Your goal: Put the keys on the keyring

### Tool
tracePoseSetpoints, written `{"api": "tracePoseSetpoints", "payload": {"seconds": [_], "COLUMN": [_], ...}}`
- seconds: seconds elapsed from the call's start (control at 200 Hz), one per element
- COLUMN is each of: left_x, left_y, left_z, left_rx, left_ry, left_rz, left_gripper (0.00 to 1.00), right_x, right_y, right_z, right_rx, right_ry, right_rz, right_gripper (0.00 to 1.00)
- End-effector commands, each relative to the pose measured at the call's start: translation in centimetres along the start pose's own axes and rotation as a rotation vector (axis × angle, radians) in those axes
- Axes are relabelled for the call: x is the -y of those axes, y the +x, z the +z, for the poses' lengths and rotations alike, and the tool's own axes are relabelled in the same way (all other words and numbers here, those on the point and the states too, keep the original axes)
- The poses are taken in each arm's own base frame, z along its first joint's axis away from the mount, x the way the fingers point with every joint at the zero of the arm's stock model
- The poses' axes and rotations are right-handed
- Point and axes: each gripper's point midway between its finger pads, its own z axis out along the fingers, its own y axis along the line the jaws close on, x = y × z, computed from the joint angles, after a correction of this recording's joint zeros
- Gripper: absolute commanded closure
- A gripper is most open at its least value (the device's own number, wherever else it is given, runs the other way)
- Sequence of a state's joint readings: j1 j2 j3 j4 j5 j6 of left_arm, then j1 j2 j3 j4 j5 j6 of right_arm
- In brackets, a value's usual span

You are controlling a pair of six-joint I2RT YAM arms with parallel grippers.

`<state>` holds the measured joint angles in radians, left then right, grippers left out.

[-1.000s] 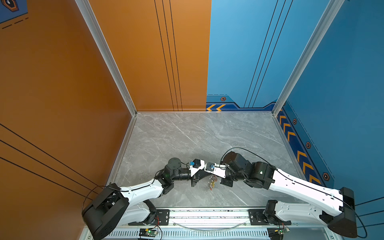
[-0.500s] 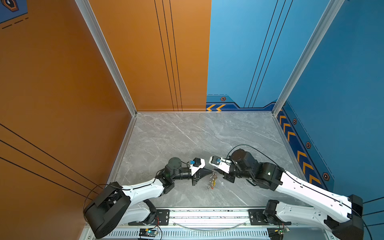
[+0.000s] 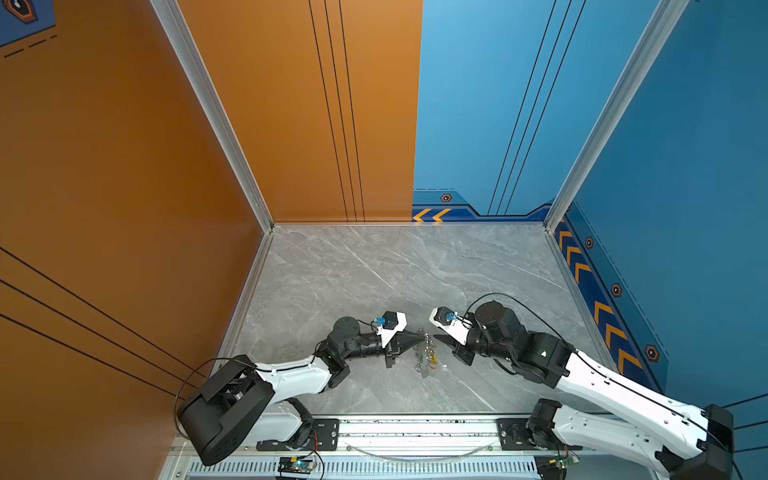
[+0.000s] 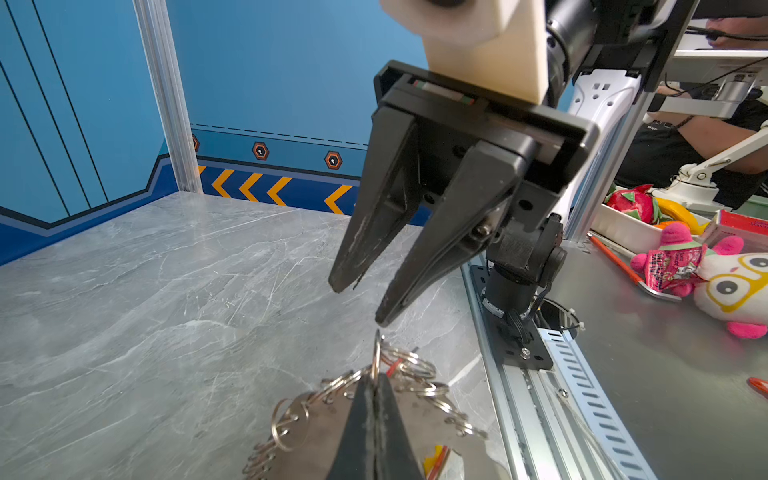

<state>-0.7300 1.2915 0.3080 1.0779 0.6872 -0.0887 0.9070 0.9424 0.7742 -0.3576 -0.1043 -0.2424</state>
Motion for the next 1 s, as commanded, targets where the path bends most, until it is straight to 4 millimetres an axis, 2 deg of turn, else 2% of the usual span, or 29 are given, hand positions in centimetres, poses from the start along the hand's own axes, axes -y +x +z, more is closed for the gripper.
{"api": "tracePoseSetpoints", "payload": {"seconds": [0.0, 0.175, 0.295, 0.556, 0.686, 0.996], "left_x": [-0.3, -0.2, -0.1, -0.2, -0.2, -0.1], "left_y": [-1.5, -1.5, -1.4, -1.3, -1.3, -1.3], "left_z": [-0.3, -0.3, -0.2, -0.3, -0.2, -0.2], "left_rx": [0.062, 0.061, 0.059, 0.057, 0.058, 0.057], "left_ry": [-0.016, -0.010, -0.006, -0.014, -0.013, -0.006], "left_rz": [0.032, 0.033, 0.032, 0.035, 0.036, 0.037], "left_gripper": [1.00, 1.00, 1.00, 1.00, 1.00, 1.00], "right_x": [-0.3, -0.2, -0.3, 0.4, 0.1, -0.5], "right_y": [-0.4, 0.1, -0.5, -1.0, -1.3, -1.1], "right_z": [0.1, 0.7, 0.8, -0.3, -0.5, 0.8], "right_rx": [0.040, 0.036, 0.053, 0.051, 0.066, 0.050], "right_ry": [0.003, 0.023, 0.023, 0.068, 0.059, 0.041], "right_rz": [0.039, 0.064, 0.060, 0.033, 0.035, 0.029], "right_gripper": [0.70, 0.66, 0.65, 0.65, 0.65, 0.64]}}
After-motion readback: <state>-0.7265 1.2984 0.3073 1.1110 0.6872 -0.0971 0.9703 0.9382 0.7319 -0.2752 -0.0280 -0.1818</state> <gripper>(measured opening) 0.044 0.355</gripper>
